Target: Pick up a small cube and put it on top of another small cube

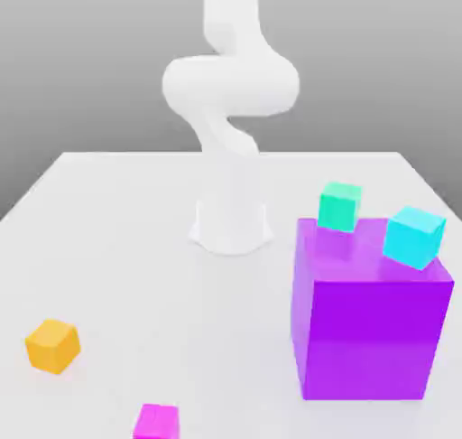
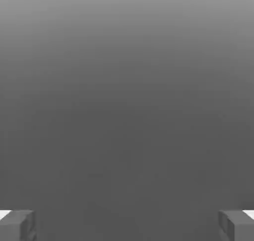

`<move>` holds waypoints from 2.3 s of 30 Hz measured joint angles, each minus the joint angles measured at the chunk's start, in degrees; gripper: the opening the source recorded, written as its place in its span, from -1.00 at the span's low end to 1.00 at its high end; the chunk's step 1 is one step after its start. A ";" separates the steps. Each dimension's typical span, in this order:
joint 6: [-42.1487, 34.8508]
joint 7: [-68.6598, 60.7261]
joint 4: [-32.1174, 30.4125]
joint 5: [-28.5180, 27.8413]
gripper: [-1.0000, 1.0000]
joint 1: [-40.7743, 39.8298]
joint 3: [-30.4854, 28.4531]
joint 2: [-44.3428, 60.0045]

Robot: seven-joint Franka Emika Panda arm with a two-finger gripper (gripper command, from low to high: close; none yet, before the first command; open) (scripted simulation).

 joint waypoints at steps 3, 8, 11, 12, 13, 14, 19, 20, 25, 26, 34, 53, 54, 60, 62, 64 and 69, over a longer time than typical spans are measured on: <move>2.24 -0.88 -0.39 0.57 0.00 0.20 -1.15 6.54; 5.81 -2.43 -1.00 1.68 0.00 0.34 -2.86 16.97; 7.94 -3.42 -1.36 2.43 0.00 0.34 -3.81 23.20; 8.65 -3.77 -1.48 2.68 0.00 0.31 -4.10 25.28; 9.35 -4.10 -1.60 2.93 0.00 0.26 -4.36 27.36; 10.04 -4.41 -1.72 3.15 0.00 0.33 -4.75 29.43; 13.61 -6.09 -2.34 4.47 0.00 -0.61 -5.57 39.82; 14.32 -6.38 -2.46 4.67 0.00 -0.88 -5.66 41.90; 17.91 -7.47 -3.08 5.12 0.00 -1.91 -5.99 52.23; 18.63 -7.61 -3.21 5.10 0.00 -2.12 -6.11 54.29; 27.47 -9.47 -1.48 7.10 -1.00 -4.26 -4.30 68.29; 4.26 -24.69 -3.65 3.09 -1.00 6.54 3.95 42.93; 2.20 -27.05 -3.67 3.17 -1.00 8.15 5.08 40.86; -10.11 -41.27 -3.78 3.50 -1.00 16.28 8.71 28.30; -14.28 -46.12 -3.79 3.59 -1.00 19.02 10.17 23.98; -13.58 -48.30 -5.34 3.54 -1.00 20.36 10.97 23.07; -7.73 -48.79 -9.08 3.41 1.00 20.66 11.60 25.20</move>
